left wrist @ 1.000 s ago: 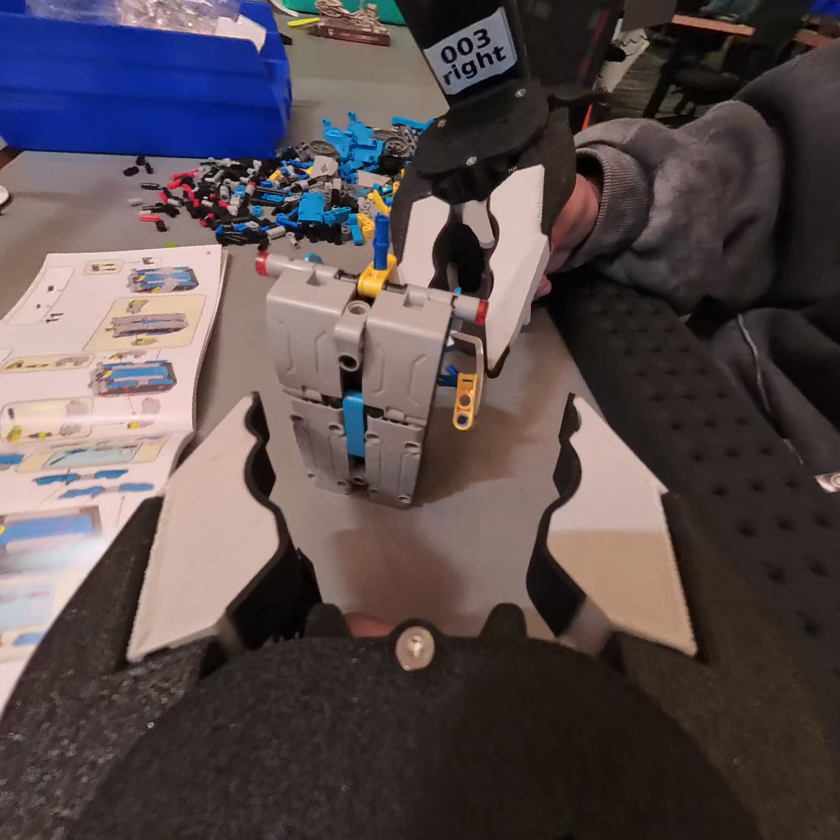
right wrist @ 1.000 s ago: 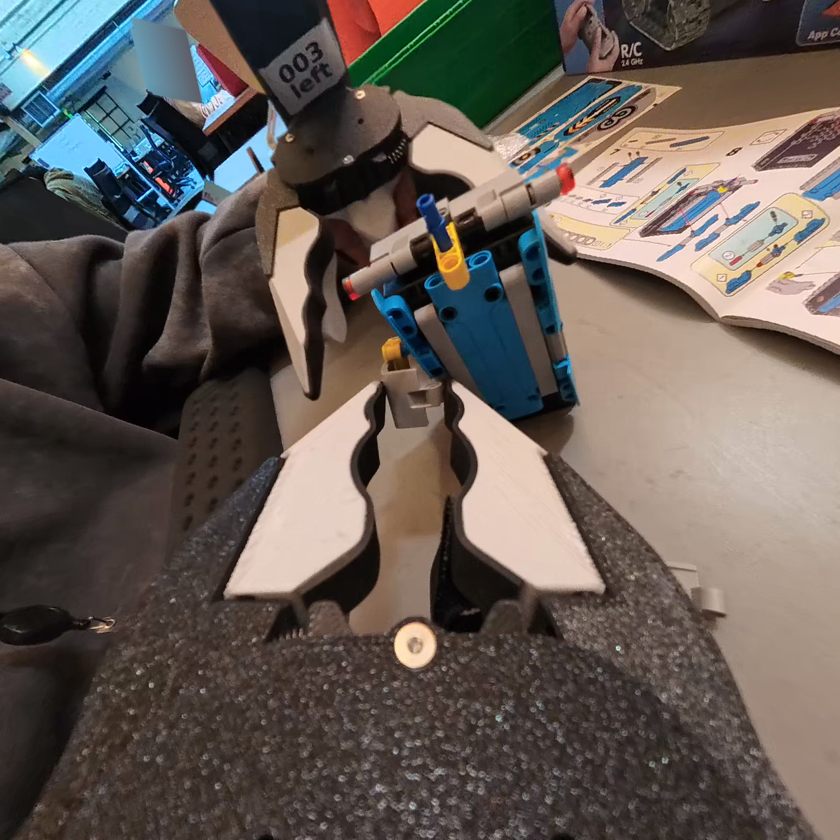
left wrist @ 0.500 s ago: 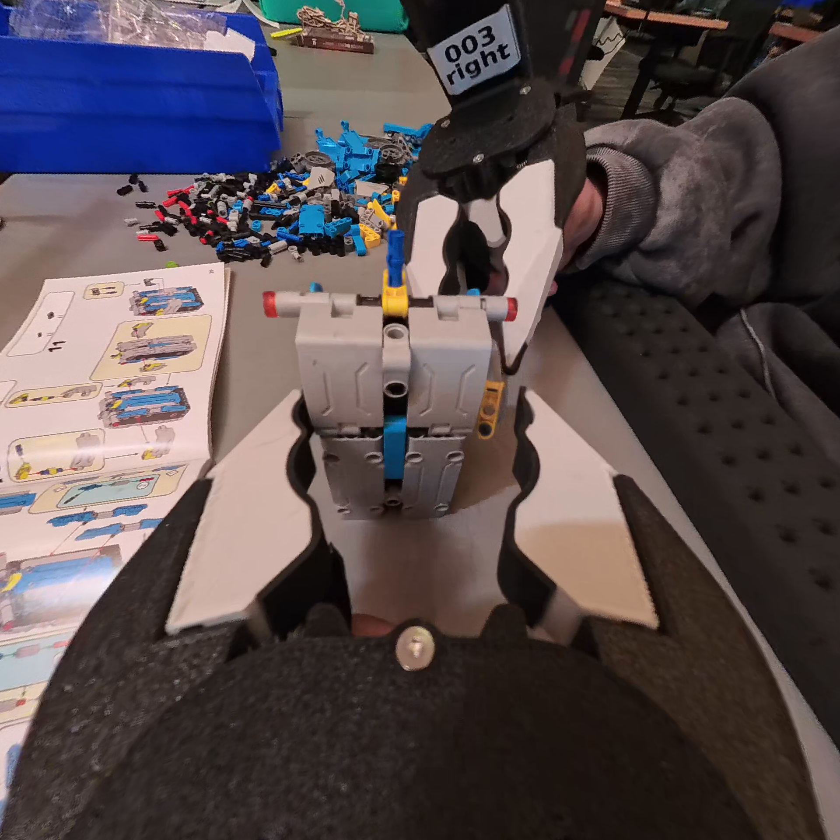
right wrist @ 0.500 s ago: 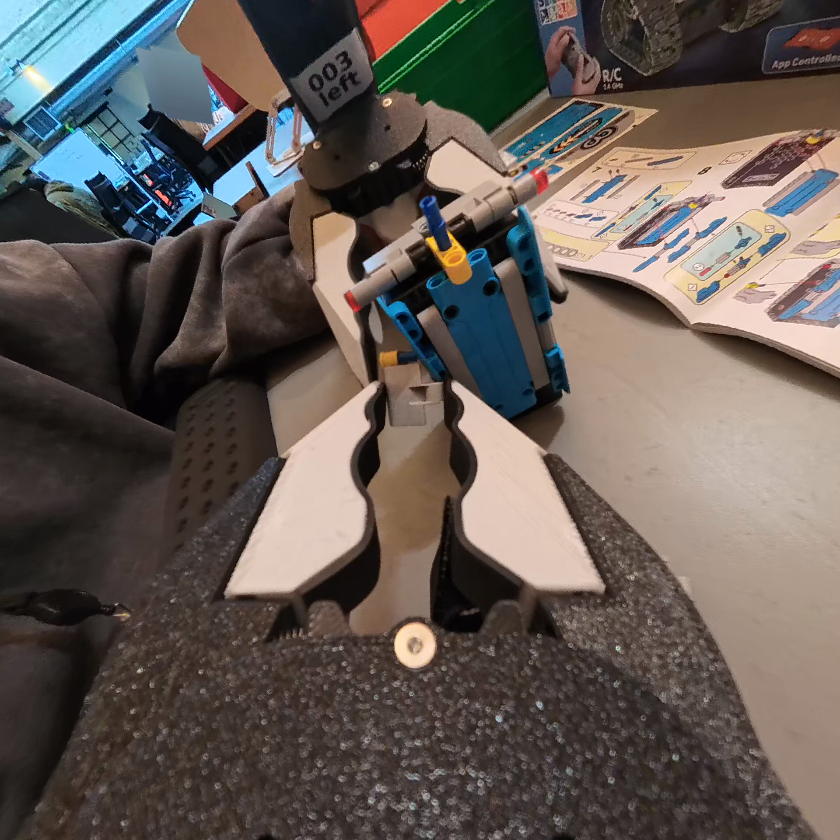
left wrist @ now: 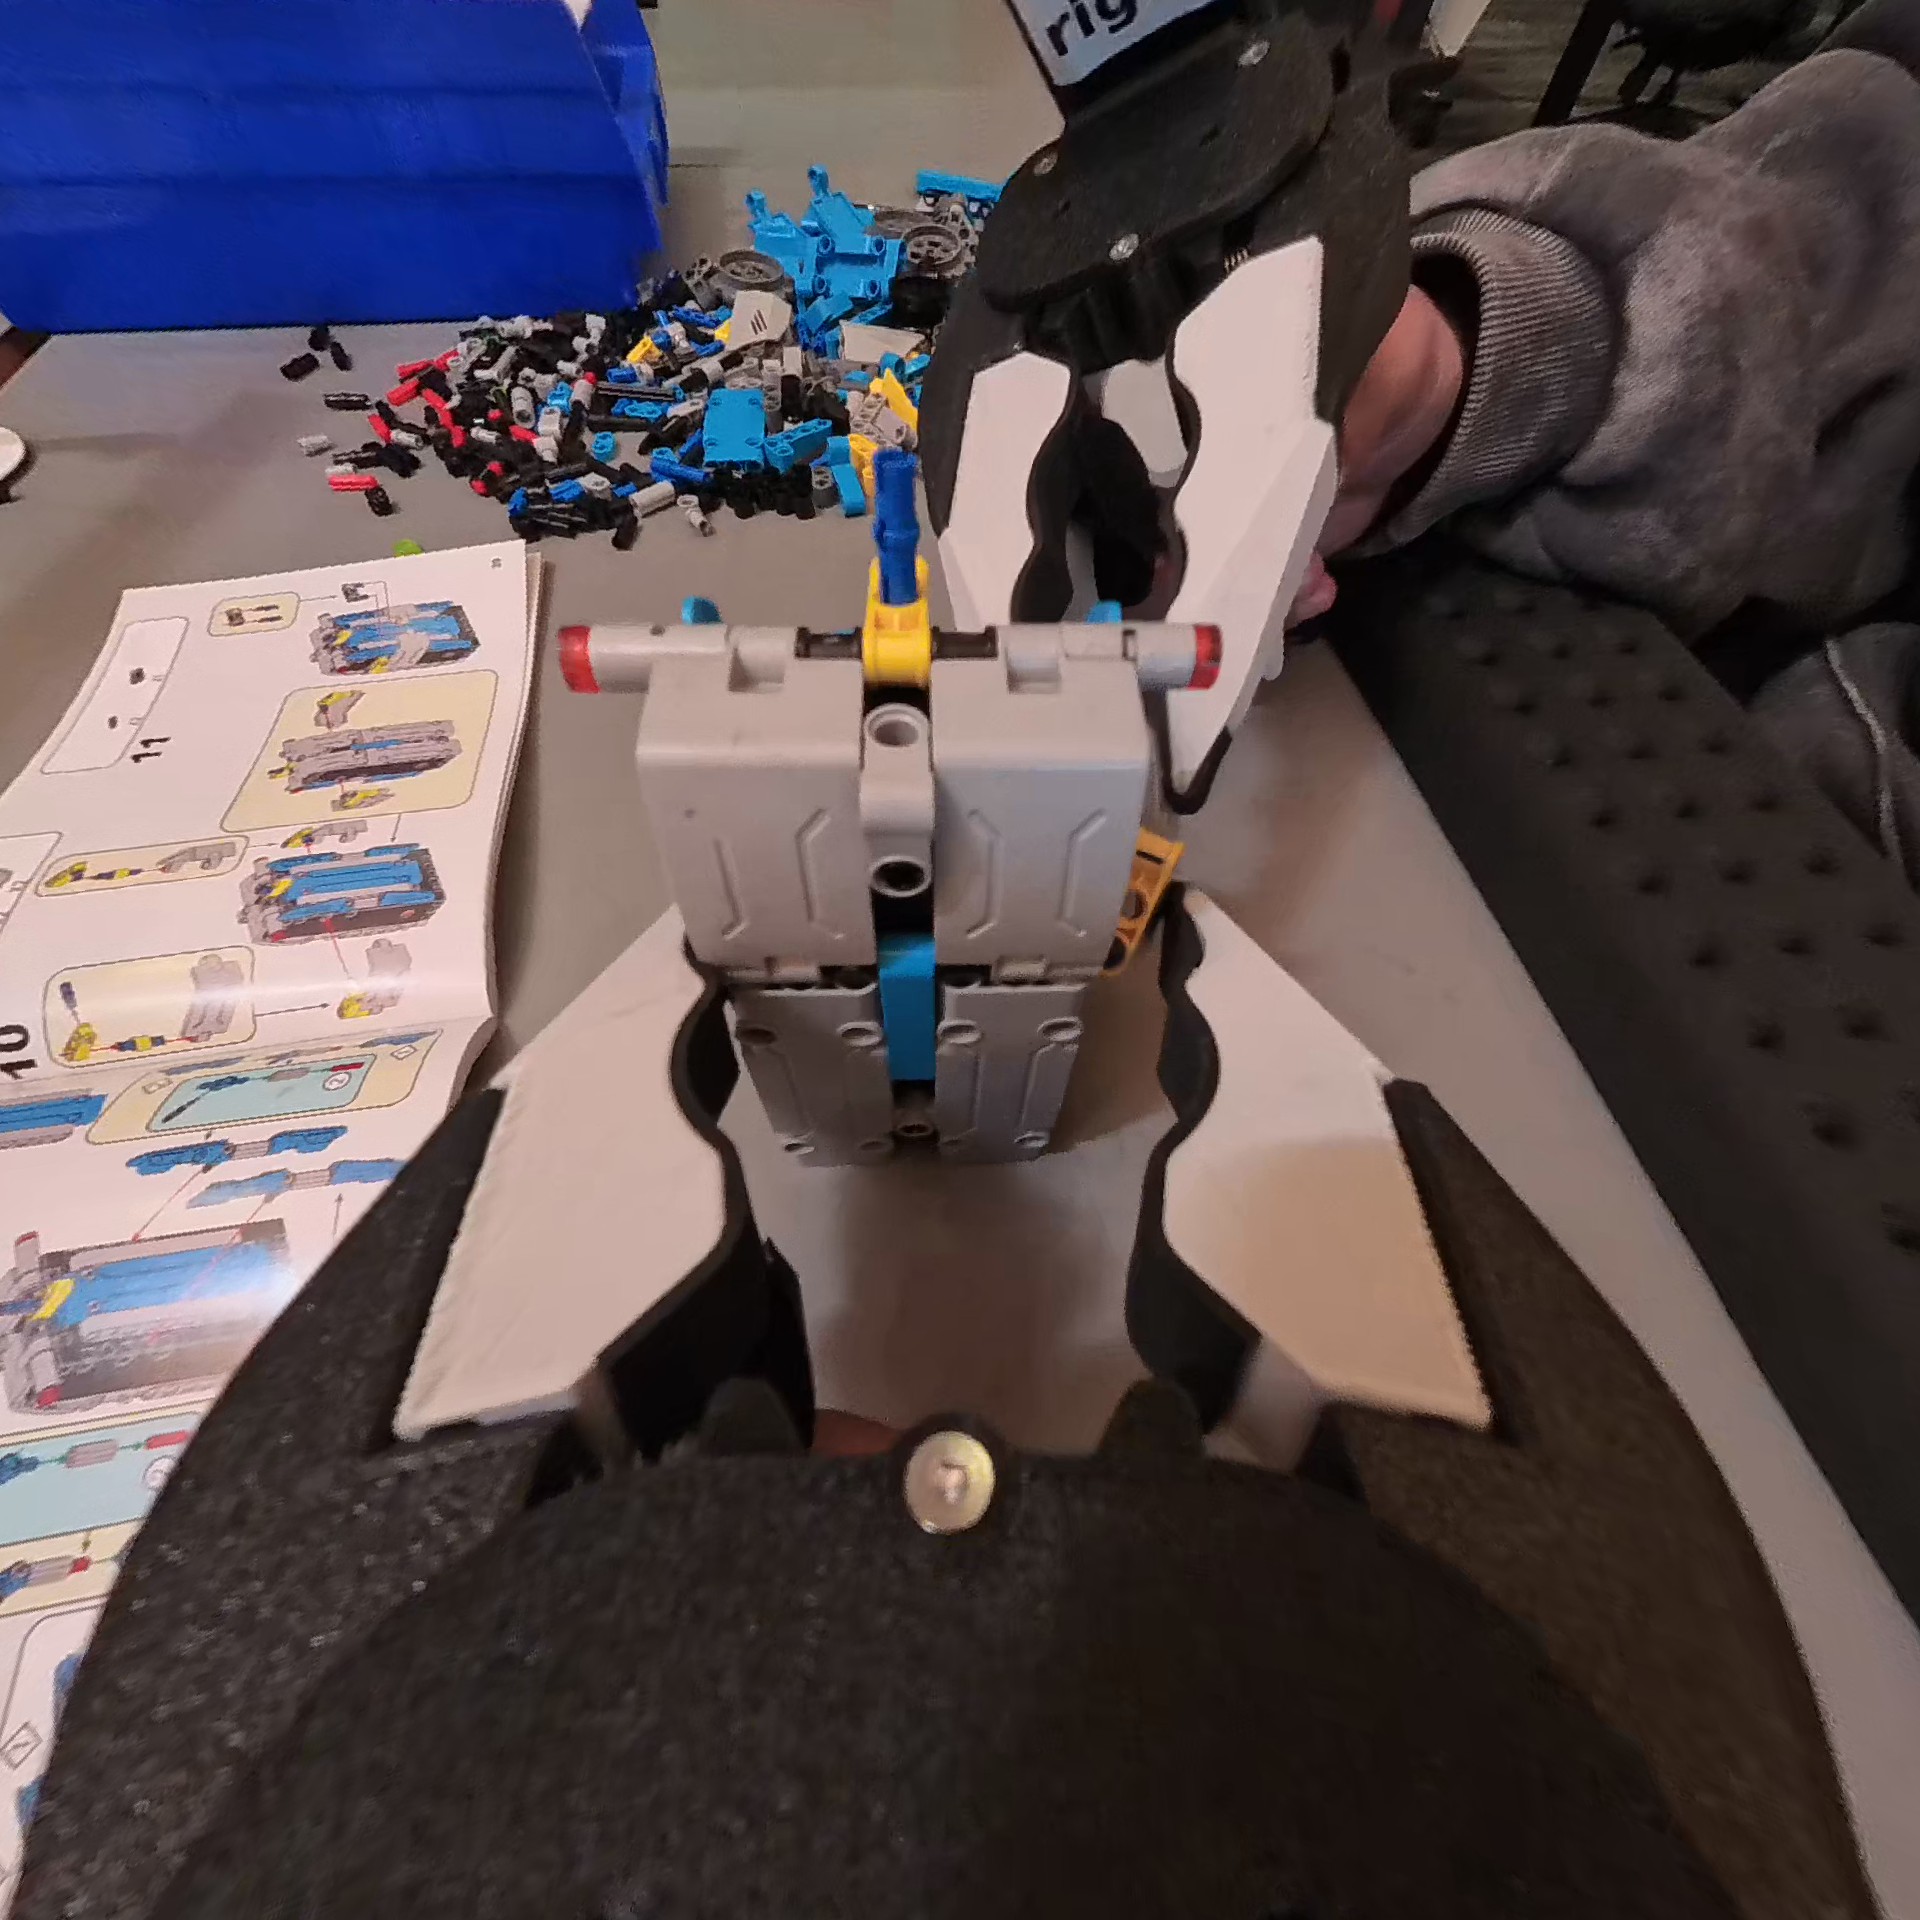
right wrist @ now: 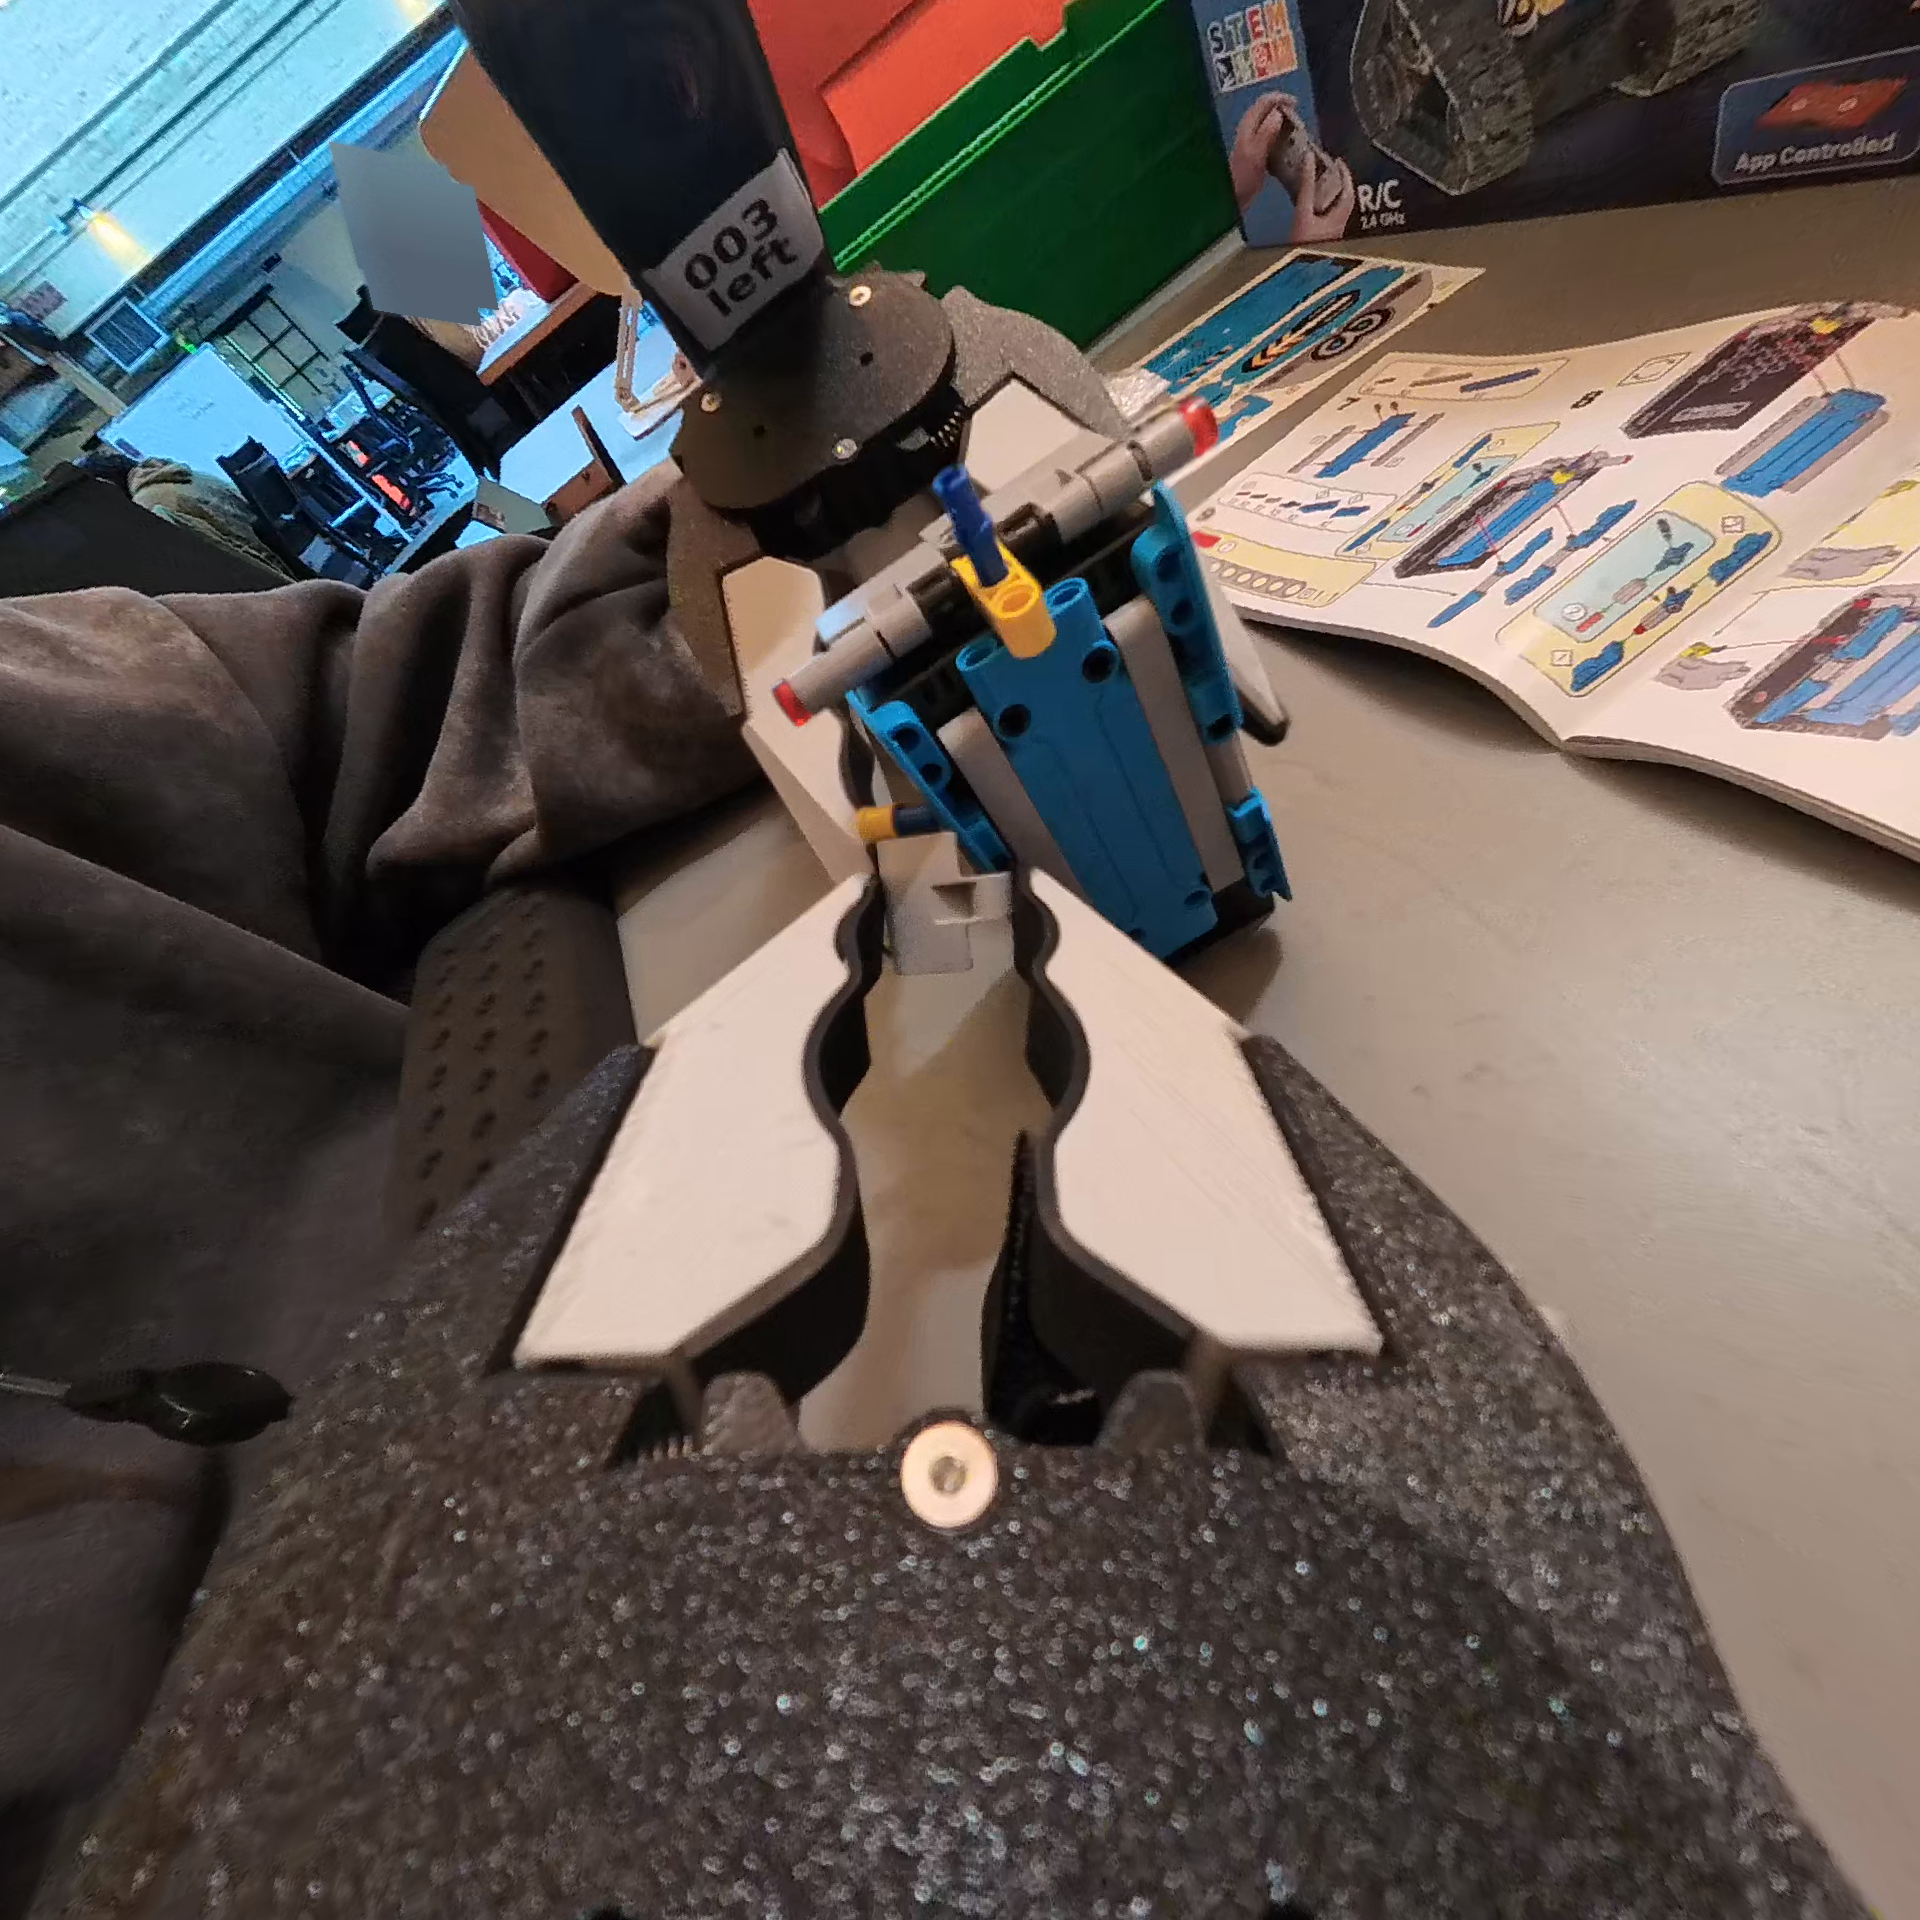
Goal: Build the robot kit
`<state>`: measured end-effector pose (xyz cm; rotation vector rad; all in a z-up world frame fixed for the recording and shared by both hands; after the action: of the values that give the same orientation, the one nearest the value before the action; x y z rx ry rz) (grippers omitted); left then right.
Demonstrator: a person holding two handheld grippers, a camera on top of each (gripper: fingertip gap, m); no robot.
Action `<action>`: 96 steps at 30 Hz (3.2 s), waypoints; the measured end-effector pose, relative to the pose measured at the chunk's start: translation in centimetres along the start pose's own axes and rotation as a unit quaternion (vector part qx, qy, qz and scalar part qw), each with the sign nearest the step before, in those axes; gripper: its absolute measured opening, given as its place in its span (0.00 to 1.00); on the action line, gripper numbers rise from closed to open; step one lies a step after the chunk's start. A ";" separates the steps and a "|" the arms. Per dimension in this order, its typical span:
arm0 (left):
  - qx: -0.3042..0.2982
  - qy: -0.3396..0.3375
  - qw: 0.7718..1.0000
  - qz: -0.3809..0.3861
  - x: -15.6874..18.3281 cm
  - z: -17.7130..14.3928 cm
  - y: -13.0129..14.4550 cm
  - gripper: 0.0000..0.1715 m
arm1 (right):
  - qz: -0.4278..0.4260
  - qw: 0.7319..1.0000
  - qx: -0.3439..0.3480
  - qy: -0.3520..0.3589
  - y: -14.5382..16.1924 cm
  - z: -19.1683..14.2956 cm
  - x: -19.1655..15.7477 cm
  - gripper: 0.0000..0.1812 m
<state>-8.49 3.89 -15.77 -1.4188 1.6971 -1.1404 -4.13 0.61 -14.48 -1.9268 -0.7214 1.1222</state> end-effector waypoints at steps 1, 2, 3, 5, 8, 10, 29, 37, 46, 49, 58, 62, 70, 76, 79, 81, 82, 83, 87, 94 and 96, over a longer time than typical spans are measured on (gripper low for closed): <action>0.001 0.003 1.000 -0.003 0.0 -0.1 0.0 0.47 | 0.002 1.000 0.001 0.000 0.0 0.0 0.1 0.14; 0.002 0.003 1.000 -0.005 -0.1 -0.1 0.0 0.47 | 0.005 1.000 0.001 0.001 0.0 0.0 0.2 0.14; 0.002 0.001 1.000 -0.007 -0.2 -0.1 0.0 0.46 | 0.007 1.000 0.002 0.003 0.0 0.0 0.3 0.14; 0.003 -0.001 1.000 -0.007 -0.3 -0.2 0.0 0.45 | 0.014 1.000 -0.004 0.013 0.2 0.0 0.8 0.14; 0.004 -0.003 1.000 -0.008 -0.4 -0.2 0.0 0.45 | 0.018 1.000 -0.012 0.023 0.5 0.0 1.2 0.14; 0.004 -0.004 1.000 -0.008 -0.4 -0.2 0.0 0.45 | 0.015 1.000 -0.013 0.025 0.5 0.0 1.2 0.14; 0.039 -0.035 0.999 -0.001 -0.9 -0.1 -1.2 0.48 | 0.034 0.999 -0.014 0.022 0.5 0.4 1.5 0.14; 0.039 -0.054 0.998 0.001 -1.3 -0.1 -1.2 0.47 | 0.006 0.996 0.022 0.091 -0.4 -1.3 2.1 0.21; 0.041 -0.050 0.998 -0.002 -1.2 -0.2 -1.2 0.46 | -0.268 0.939 -0.024 0.213 0.2 -0.6 -0.5 0.23; 0.042 -0.044 0.998 0.003 -1.1 -0.3 -1.2 0.46 | -0.267 0.933 -0.035 0.238 0.2 -0.5 0.8 0.23; 0.039 -0.044 0.998 -0.005 -1.3 -0.4 -1.0 0.47 | -0.204 0.961 -0.066 0.173 1.2 0.2 1.1 0.12; 0.041 -0.036 0.998 -0.022 -1.4 -0.5 -1.0 0.47 | -0.265 0.937 -0.077 0.213 1.3 0.2 0.8 0.08; 0.051 -0.004 0.997 -0.050 -1.2 -0.8 -1.1 0.46 | -0.259 0.939 -0.084 0.211 1.6 0.3 1.0 0.08; 0.045 -0.014 0.998 -0.037 -1.4 -0.9 -1.0 0.45 | -0.251 0.941 -0.084 0.211 1.8 0.1 0.8 0.08; 0.048 -0.005 0.998 -0.044 -1.2 -0.9 -1.0 0.45 | -0.276 0.930 -0.084 0.228 1.8 -0.2 0.4 0.08; 0.051 0.004 0.997 -0.049 -1.1 -0.9 -1.1 0.44 | -0.302 0.918 -0.086 0.241 1.9 -0.3 0.1 0.08; 0.052 0.003 0.997 -0.051 -1.2 -0.9 -1.1 0.44 | -0.314 0.913 -0.091 0.244 2.1 -0.3 0.0 0.05; 0.055 0.008 0.997 -0.059 -1.2 -1.0 -1.1 0.44 | -0.326 0.905 -0.104 0.254 2.4 -0.3 0.2 0.00; 0.059 0.007 0.996 -0.068 -1.5 -1.2 -1.1 0.41 | -0.338 0.906 -0.086 0.239 2.2 0.0 -0.6 0.00; 0.059 0.009 0.996 -0.066 -1.5 -1.2 -1.1 0.41 | -0.116 0.984 -0.097 0.091 2.7 0.3 -0.6 0.24; 0.060 0.008 0.996 -0.071 -1.5 -1.2 -1.1 0.41 | -0.081 0.986 -0.122 0.085 2.9 1.1 -1.3 0.25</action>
<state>-8.76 5.60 -14.36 -1.4769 1.5307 -1.3117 -5.44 -1.56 -16.64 -2.0954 -0.9367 0.7882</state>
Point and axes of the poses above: each gripper's, where its closed fingertips meet, z out along the fingers, y out of its underside, x = y × z across the jaws, the point moved 3 cm from there along -z, back along the fingers, and after that the axes turned 2 degrees about y, right-handed, at the moved point
